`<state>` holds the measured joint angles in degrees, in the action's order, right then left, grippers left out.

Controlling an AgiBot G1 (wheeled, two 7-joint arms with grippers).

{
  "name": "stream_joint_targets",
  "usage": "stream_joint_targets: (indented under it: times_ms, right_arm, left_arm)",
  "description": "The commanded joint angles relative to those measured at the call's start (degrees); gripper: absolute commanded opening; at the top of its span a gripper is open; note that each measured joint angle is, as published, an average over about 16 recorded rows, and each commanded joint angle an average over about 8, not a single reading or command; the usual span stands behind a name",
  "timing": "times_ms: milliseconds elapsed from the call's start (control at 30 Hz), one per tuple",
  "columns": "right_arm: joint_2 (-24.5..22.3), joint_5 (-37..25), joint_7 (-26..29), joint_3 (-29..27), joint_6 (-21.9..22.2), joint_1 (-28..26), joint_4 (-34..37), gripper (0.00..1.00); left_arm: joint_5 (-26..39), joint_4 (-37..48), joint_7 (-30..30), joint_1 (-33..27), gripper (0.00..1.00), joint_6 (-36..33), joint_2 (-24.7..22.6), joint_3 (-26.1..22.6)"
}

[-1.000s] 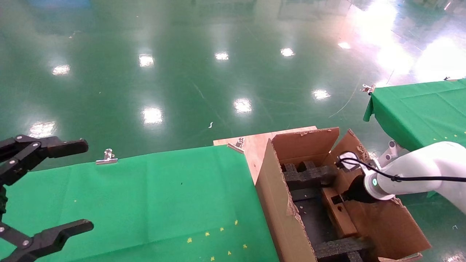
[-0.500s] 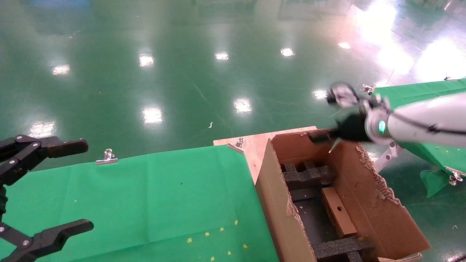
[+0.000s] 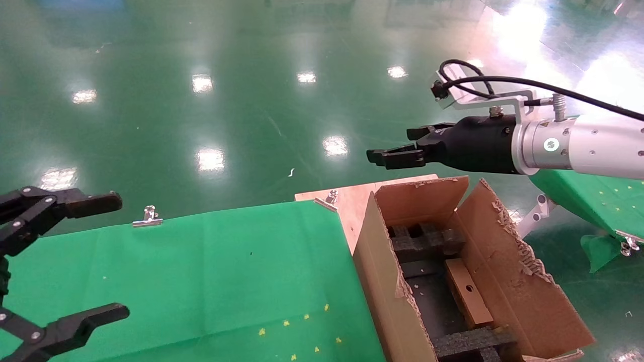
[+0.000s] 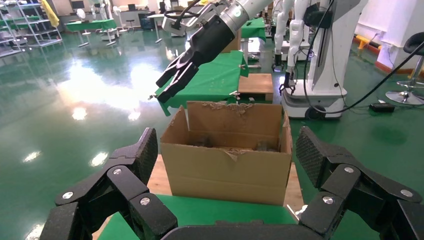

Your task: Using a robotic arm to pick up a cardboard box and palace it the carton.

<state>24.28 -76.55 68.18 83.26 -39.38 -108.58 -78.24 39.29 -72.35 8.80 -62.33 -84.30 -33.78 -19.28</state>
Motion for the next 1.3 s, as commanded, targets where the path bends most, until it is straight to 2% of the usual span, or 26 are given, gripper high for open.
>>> stream_joint_targets:
  times_ms: [33, 167, 300, 1300]
  right_arm:
    - [-0.2, 1.3, -0.6, -0.3, -0.6, -0.3, -0.2, 1.00]
    - [0.1, 1.0, -1.0, -1.1, -1.0, 0.6, 0.1, 1.00]
    - [0.6, 2.7, -3.7, -4.2, -3.2, 2.7, 0.3, 1.00]
    - [6.0, 19.8, -32.3, -37.8, -26.2, 26.3, 2.6, 1.00]
  left_arm:
    - [0.0, 0.0, 0.0, 0.0, 1.00, 0.0, 0.0, 0.0]
    - [0.0, 0.0, 0.0, 0.0, 1.00, 0.0, 0.0, 0.0]
    - [0.0, 0.0, 0.0, 0.0, 1.00, 0.0, 0.0, 0.0]
    - [0.0, 0.0, 0.0, 0.0, 1.00, 0.0, 0.0, 0.0]
